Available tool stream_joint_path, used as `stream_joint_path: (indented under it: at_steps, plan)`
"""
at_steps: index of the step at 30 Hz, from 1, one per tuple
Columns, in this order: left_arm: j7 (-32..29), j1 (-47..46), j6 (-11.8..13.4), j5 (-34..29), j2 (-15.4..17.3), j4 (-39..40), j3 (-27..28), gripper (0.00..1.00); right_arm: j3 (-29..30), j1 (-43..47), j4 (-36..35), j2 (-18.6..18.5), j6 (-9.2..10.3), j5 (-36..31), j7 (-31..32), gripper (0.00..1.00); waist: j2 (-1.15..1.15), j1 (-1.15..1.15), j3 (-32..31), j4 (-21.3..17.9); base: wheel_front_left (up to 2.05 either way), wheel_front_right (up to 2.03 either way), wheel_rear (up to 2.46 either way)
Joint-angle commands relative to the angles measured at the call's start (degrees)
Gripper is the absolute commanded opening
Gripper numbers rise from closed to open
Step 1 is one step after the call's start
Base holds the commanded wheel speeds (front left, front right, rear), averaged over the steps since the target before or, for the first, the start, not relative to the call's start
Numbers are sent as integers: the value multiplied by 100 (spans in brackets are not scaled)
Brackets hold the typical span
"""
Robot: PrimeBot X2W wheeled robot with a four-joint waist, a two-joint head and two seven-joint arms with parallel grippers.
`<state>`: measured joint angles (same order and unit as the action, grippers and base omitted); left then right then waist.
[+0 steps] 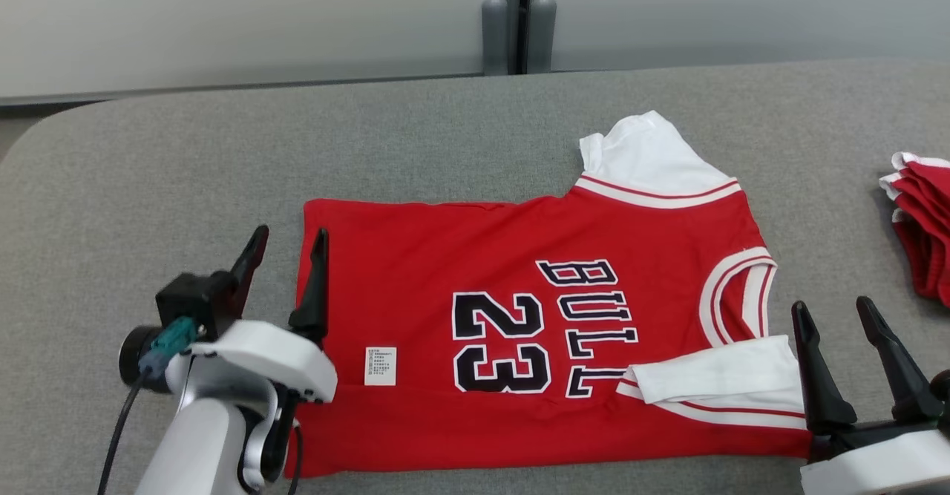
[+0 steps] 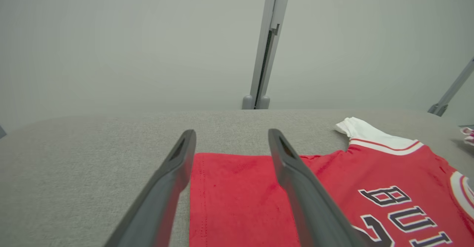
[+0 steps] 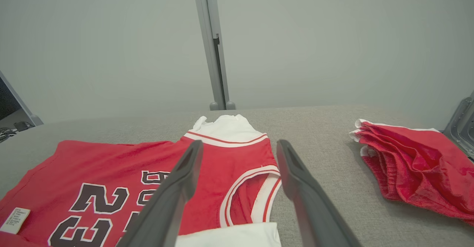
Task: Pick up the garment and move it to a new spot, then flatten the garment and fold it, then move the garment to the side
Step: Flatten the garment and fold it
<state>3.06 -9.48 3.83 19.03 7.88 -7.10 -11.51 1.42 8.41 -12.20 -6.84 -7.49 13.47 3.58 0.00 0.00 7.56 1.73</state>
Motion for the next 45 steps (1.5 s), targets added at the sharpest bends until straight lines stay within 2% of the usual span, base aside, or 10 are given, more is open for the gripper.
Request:
stream_joint_path:
  at_steps: [1, 6, 8, 14, 15, 16, 17, 23, 31, 45]
  plan:
    - [-78, -469, -117, 100, -42, -359, -18, 100, -17, -164, -48, -5, 0, -36, 8, 100, 0, 0, 447, -40, 0, 0, 0]
    - [-250, -1477, -353, 292, -23, -1405, 52, 100, -110, -409, -20, 4, 0, -41, -41, 100, 0, 0, 857, -179, 0, 0, 0]
    - [-367, -2068, -482, 437, 7, -2327, 135, 100, -167, -552, 69, 23, 0, -37, -79, 100, 0, 0, 1041, -292, 0, 0, 0]
    - [-537, -2862, -711, 686, 48, -3906, 250, 100, -270, -747, 255, 16, 0, -8, -147, 100, 0, 0, 1196, -466, 0, 0, 0]
    - [-527, -2953, -765, 749, 31, -4093, 271, 87, -273, -766, 286, 1, 0, 2, -160, 100, 0, 0, 1204, -478, 0, 0, 0]
    - [-475, -3045, -802, 775, 26, -4257, 285, 31, -264, -790, 312, -3, 0, 16, -171, 100, 0, 0, 1218, -488, 0, 0, 0]
    - [-405, -3111, -823, 781, 32, -4398, 294, 0, -248, -824, 336, -7, 0, 38, -177, 100, 0, 0, 1227, -495, 0, 0, 0]
    - [-13, -3408, -960, 775, -18, -4945, 182, 0, -24, -1258, 660, -207, 0, 193, -263, 100, 0, 0, 1281, -467, 0, 0, 0]
    - [508, -3974, -1027, 687, -150, -5029, -26, 0, 78, -2739, 1537, -717, 0, 548, -254, 100, 0, 0, 1881, -96, 0, 0, 0]
    - [981, -4485, -1116, 901, -450, -4785, -709, 0, -1011, -5891, 4093, -1675, 0, 1022, 935, 100, 0, 0, 2481, 714, 0, 0, 0]
